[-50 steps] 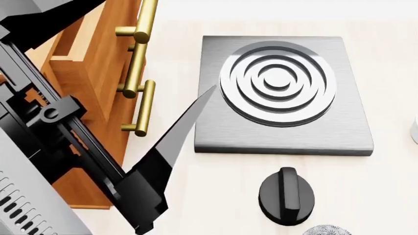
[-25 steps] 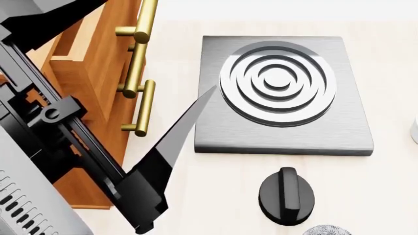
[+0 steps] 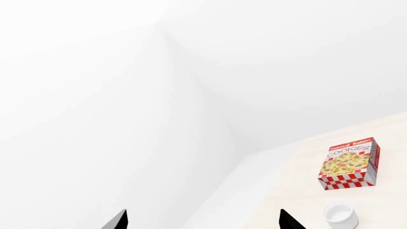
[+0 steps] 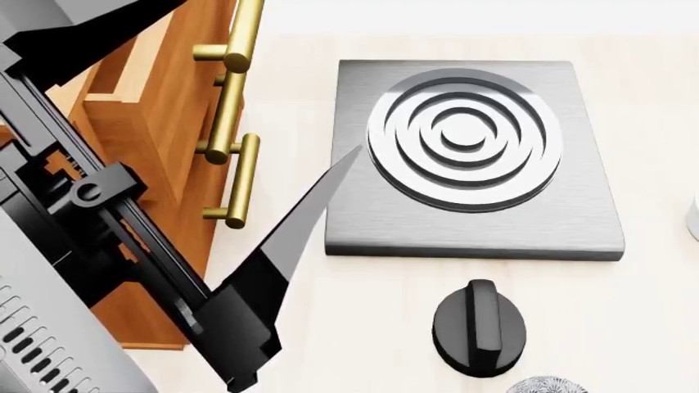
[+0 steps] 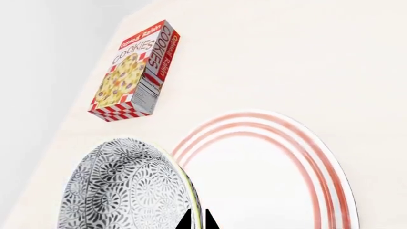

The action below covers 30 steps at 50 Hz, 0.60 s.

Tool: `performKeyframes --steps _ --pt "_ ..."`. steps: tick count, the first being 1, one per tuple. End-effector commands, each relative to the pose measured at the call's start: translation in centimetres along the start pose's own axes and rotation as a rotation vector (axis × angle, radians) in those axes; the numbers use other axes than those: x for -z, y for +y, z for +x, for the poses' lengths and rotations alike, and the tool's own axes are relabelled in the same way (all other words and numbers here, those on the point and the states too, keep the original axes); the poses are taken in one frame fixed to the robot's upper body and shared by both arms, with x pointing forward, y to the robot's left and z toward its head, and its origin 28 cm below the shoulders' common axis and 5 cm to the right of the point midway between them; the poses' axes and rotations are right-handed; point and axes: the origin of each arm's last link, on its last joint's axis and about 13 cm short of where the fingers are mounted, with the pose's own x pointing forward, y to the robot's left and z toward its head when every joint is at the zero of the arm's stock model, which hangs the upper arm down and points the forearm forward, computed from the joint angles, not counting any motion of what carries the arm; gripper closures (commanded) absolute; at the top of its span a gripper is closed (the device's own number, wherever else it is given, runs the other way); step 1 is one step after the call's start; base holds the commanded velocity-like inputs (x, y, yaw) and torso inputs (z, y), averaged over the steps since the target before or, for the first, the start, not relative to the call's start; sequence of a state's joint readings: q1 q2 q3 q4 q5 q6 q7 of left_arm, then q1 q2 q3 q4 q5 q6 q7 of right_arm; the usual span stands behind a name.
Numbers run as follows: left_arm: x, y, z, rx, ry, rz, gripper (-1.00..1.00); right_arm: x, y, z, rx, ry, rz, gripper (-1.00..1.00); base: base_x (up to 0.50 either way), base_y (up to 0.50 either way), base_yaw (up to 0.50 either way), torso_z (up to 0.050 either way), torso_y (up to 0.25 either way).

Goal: Pick the akita bowl on the wooden cabinet and place it on the plate.

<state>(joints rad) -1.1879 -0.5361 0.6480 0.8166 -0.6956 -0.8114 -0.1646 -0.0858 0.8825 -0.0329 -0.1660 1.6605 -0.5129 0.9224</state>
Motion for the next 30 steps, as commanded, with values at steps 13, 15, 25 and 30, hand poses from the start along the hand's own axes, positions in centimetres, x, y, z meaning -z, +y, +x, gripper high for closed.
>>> performKeyframes --steps 13,15,25,30 --pt "0.1 0.0 0.0 -0.001 -0.001 -0.003 -1.0 0.5 -0.6 0.9 0.029 -0.004 -0.026 1.0 0.0 0.0 0.0 0.0 0.0" --pt "0.1 0.0 0.0 -0.001 -0.001 -0.003 -1.0 0.7 -0.7 1.0 0.032 0.0 -0.033 1.0 0.0 0.0 0.0 0.0 0.0" --pt "0.1 0.0 0.0 -0.001 0.0 -0.007 -1.0 1.1 -1.4 1.5 0.055 0.008 -0.047 1.0 0.0 0.0 0.0 0.0 0.001" --pt "0.2 0.0 0.0 -0.002 0.0 -0.01 -1.0 1.1 -1.4 1.6 0.054 0.012 -0.047 1.0 0.0 0.0 0.0 0.0 0.0"
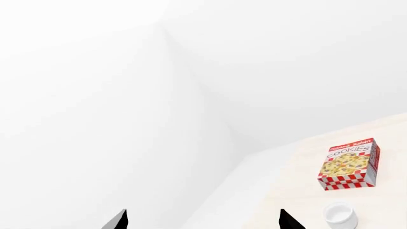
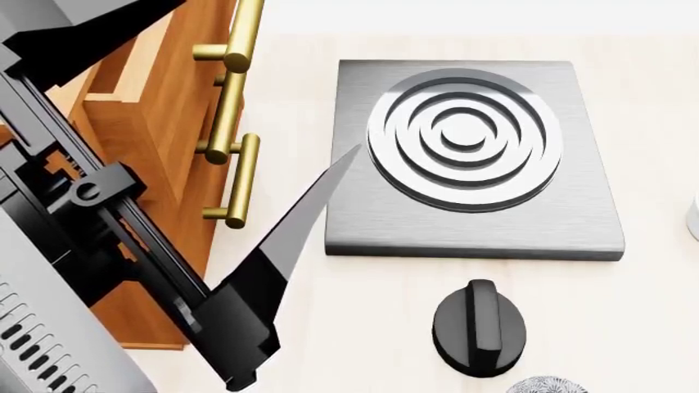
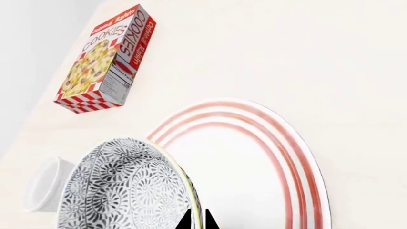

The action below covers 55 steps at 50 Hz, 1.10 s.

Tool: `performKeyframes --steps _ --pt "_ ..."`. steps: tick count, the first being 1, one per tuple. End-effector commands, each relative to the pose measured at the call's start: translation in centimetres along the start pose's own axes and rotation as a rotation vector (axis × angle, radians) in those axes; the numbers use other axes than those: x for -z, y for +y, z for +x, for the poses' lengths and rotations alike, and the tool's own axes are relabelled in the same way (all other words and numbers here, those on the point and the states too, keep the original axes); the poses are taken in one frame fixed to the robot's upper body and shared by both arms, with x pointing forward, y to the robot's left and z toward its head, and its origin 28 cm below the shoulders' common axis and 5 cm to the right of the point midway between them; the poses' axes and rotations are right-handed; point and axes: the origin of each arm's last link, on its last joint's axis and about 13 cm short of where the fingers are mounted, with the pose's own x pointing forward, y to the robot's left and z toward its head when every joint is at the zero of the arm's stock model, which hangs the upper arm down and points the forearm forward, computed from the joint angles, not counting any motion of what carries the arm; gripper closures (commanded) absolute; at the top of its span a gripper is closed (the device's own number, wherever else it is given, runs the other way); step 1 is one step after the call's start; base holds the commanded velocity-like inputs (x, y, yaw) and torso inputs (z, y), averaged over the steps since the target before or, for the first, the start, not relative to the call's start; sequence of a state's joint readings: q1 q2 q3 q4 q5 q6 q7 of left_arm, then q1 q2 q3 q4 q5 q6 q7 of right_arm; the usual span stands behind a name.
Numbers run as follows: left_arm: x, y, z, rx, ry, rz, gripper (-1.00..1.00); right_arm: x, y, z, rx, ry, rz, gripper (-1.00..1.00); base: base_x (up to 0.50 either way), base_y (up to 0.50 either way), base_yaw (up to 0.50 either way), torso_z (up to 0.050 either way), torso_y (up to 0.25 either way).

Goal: Pick the akita bowl on the wooden cabinet and place it on the plate.

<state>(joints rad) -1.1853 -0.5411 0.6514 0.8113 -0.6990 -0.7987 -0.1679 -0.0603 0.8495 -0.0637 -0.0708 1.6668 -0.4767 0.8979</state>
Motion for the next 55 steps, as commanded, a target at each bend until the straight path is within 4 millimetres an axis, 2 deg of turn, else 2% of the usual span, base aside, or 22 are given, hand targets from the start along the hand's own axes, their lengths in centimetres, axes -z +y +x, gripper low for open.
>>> performKeyframes --steps 1,29,55 --pt "0.1 0.0 0.0 0.0 0.001 -0.003 -1.0 0.1 -0.1 0.4 -0.008 -0.008 -0.015 1.0 0.0 0.0 0.0 0.0 0.0" --pt "0.2 0.0 -0.1 -0.001 0.003 -0.003 -1.0 0.6 0.4 1.0 0.002 0.006 -0.035 1.0 0.0 0.0 0.0 0.0 0.0" --pt "0.5 -0.1 -0.1 -0.001 0.008 -0.012 -1.0 1.3 -0.8 2.2 0.064 0.013 -0.041 1.0 0.0 0.0 0.0 0.0 0.0"
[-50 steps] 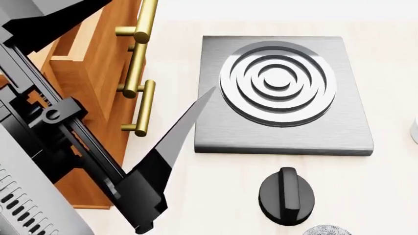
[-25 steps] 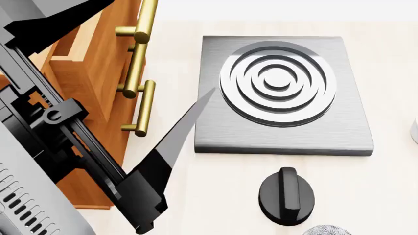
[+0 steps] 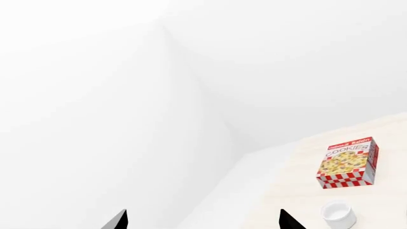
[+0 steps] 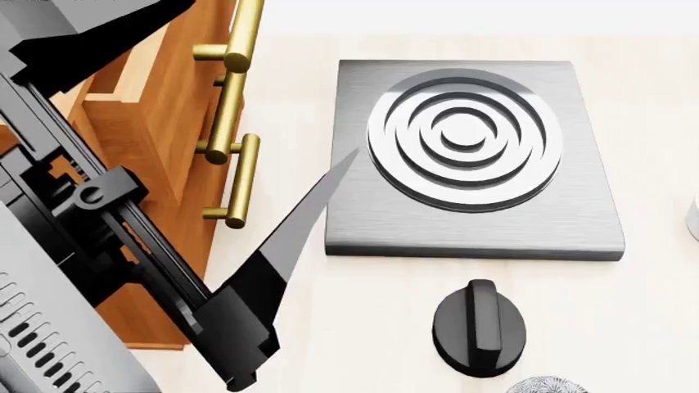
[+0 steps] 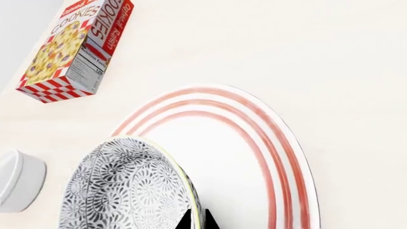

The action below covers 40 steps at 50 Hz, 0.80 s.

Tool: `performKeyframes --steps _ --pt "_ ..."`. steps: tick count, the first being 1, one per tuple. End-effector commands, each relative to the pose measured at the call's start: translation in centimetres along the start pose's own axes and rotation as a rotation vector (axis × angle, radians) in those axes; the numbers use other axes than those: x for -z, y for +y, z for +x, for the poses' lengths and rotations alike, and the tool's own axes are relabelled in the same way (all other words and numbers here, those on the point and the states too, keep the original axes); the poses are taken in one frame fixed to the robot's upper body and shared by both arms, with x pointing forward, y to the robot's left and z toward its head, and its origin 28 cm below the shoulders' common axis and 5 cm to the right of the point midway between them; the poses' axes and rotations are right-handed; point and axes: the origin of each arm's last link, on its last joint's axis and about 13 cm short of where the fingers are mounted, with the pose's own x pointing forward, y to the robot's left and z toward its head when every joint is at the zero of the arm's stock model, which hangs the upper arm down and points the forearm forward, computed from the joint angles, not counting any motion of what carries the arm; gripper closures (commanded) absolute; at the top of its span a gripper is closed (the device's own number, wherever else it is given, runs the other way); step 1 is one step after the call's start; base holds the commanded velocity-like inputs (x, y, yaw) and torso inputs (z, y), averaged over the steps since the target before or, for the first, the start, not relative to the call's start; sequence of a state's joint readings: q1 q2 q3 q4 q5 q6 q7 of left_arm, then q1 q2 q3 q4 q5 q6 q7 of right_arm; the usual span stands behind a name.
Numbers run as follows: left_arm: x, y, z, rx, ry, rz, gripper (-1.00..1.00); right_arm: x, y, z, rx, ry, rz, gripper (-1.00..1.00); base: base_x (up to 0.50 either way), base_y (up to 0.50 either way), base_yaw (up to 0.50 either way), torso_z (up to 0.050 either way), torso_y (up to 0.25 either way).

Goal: Pick the akita bowl on the wooden cabinet and place it on the plate.

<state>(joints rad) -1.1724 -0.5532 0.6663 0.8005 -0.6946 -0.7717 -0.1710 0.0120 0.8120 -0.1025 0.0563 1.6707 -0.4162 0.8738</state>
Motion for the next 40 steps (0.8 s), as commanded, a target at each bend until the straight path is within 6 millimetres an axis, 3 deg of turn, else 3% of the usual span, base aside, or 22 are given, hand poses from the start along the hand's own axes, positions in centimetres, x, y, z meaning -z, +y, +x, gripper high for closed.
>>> performKeyframes --steps 1,18,19,40 --pt "0.1 -0.1 0.0 0.0 0.002 -0.003 -1.0 0.2 -0.2 0.6 0.008 -0.011 -0.013 1.0 0.0 0.0 0.0 0.0 0.0" --pt "0.5 -0.1 -0.2 -0.001 0.007 -0.007 -1.0 0.7 0.3 0.9 0.001 -0.007 -0.041 1.0 0.0 0.0 0.0 0.0 0.0" --pt "0.5 -0.1 -0.2 -0.002 0.008 -0.008 -1.0 0.8 0.3 0.9 -0.001 -0.007 -0.04 -1.0 0.0 0.0 0.0 0.0 0.0" --pt "0.3 -0.1 -0.2 0.0 0.006 -0.004 -1.0 0.0 0.6 -0.2 -0.068 -0.025 -0.059 -1.0 0.0 0.0 0.0 0.0 0.0"
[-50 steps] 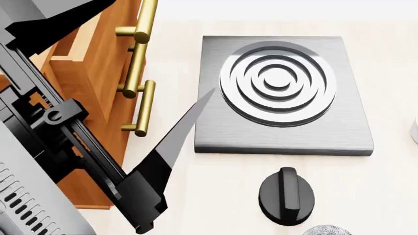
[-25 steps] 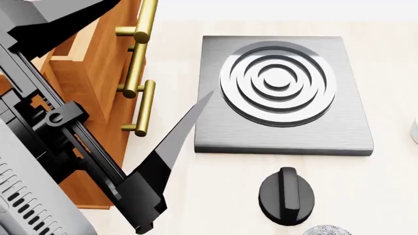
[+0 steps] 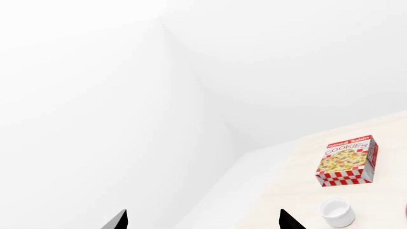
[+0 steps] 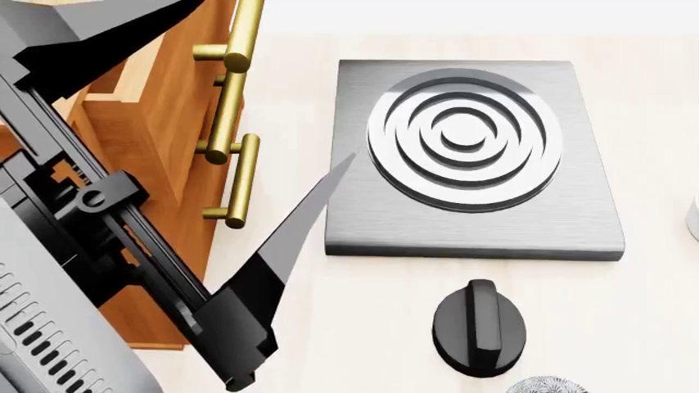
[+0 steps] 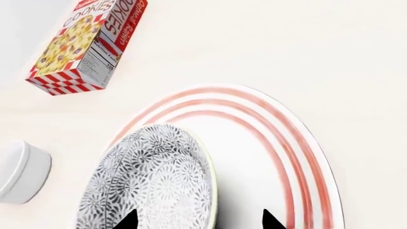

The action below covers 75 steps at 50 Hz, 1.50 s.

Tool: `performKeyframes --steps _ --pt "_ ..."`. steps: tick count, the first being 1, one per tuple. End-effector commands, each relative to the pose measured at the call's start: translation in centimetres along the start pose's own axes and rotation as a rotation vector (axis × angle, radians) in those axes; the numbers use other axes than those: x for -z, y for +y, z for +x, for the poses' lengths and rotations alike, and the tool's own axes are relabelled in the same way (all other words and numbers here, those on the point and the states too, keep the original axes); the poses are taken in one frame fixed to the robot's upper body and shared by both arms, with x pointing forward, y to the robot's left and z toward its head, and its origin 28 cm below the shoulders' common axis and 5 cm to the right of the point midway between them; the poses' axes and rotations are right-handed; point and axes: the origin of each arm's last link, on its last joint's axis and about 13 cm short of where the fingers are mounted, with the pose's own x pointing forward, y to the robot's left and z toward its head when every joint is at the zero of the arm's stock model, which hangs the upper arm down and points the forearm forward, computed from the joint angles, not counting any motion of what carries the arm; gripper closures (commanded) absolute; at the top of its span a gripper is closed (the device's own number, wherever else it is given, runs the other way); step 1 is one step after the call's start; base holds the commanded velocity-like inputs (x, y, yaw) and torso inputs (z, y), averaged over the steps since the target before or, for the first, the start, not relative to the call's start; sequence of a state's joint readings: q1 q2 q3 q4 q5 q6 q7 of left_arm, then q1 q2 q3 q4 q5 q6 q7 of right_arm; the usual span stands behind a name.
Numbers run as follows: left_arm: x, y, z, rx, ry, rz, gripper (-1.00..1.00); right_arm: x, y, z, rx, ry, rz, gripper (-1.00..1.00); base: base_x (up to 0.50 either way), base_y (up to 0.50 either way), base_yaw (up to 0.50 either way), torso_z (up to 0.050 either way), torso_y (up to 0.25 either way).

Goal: Pick the akita bowl on the wooden cabinet and place it on the plate.

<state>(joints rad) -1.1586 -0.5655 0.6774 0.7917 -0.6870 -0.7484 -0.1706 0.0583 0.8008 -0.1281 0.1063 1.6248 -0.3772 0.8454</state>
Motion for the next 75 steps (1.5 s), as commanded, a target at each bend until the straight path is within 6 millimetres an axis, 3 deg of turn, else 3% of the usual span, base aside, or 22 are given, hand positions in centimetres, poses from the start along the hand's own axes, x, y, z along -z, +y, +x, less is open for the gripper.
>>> performKeyframes --steps 1,14,32,50,67,75 --pt "-0.1 0.0 0.0 0.001 0.0 0.0 -1.0 -0.6 0.4 -0.8 -0.044 -0.017 -0.008 -1.0 0.0 0.0 0.0 0.0 0.0" --pt "0.1 0.0 -0.2 -0.002 0.004 -0.002 -1.0 -2.9 2.0 -3.6 -0.154 -0.067 0.007 -1.0 0.0 0.0 0.0 0.0 0.0" --pt "0.0 0.0 -0.2 -0.003 0.003 0.0 -1.0 -4.4 2.8 -5.5 -0.199 -0.165 0.025 -1.0 0.0 0.0 0.0 0.0 0.0" --pt "-0.2 0.1 -0.4 -0.01 -0.001 -0.005 -1.0 -6.2 6.5 -10.0 -0.396 -0.237 -0.014 -1.0 0.0 0.0 0.0 0.0 0.0" --pt "0.1 0.0 -0.5 -0.013 0.001 -0.01 -1.0 -6.9 7.7 -12.7 -0.509 -0.257 -0.022 -1.0 0.0 0.0 0.0 0.0 0.0" --pt "0.1 0.1 -0.6 -0.015 -0.002 -0.012 -1.0 -7.9 8.5 -15.4 -0.612 -0.284 -0.012 -1.0 0.0 0.0 0.0 0.0 0.0"
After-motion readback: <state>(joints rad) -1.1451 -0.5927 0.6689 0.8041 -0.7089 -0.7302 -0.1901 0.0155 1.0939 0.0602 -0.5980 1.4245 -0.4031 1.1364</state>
